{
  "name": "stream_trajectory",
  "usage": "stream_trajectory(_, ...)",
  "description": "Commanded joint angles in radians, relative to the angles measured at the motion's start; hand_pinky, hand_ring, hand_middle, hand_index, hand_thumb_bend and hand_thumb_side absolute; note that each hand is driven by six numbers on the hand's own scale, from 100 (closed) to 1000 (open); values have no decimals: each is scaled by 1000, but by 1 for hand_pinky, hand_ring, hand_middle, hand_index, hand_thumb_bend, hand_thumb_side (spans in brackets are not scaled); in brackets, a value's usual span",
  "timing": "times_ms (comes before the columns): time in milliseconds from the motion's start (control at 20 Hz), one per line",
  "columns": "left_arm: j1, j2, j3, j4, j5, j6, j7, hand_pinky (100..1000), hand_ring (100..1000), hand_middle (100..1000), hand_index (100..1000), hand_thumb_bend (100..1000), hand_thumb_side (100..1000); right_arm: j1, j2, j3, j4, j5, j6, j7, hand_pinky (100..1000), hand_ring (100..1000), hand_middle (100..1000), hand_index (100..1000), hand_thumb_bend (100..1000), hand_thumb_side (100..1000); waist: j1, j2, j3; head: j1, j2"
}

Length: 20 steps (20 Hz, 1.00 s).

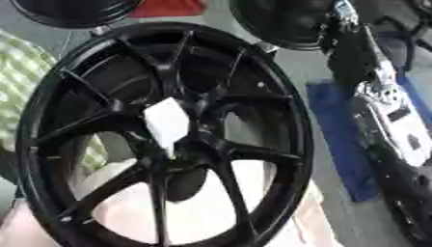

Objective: Pull the pin out of the wheel hub.

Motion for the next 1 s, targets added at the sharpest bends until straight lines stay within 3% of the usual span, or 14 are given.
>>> stream_trajectory(50, -2, 4, 8, -22, -1, -1, 0, 887, 512, 564, 739, 454, 643, -3, -21, -4, -8, 3, -1, 5, 1000, 733, 510, 709, 100, 732, 5, -22, 0, -2, -12)
stream_trajectory(200, -2, 20, 6, -22, -6, -1, -1, 887, 511, 567, 743, 453, 640, 0, -21, -4, -7, 4, -1, 5, 1000, 733, 510, 709, 100, 732, 7, -22, -2, -8, -8)
stream_trajectory(300, -12, 76, -1, -22, -17, -10, -12, 883, 511, 573, 757, 452, 631, 4, -25, -4, -7, 5, -1, 6, 1000, 734, 510, 709, 100, 730, 10, -23, -2, -19, -1)
stream_trajectory(650, -104, 443, -67, -22, -126, -125, -186, 863, 522, 598, 784, 458, 615, 29, -39, -3, -7, 12, -4, 8, 1000, 734, 510, 710, 100, 732, 28, -36, -10, -56, 31)
stream_trajectory(850, -184, 610, -106, -22, -157, -184, -299, 845, 540, 619, 800, 462, 613, 54, -42, -6, -6, 15, -4, 9, 1000, 735, 510, 710, 100, 735, 33, -44, -12, -57, 42)
stream_trajectory(1000, -216, 719, -137, -22, -173, -191, -384, 837, 572, 647, 817, 468, 635, 61, -38, -6, -1, 19, -1, 11, 1000, 735, 510, 710, 100, 741, 39, -49, -16, -47, 42)
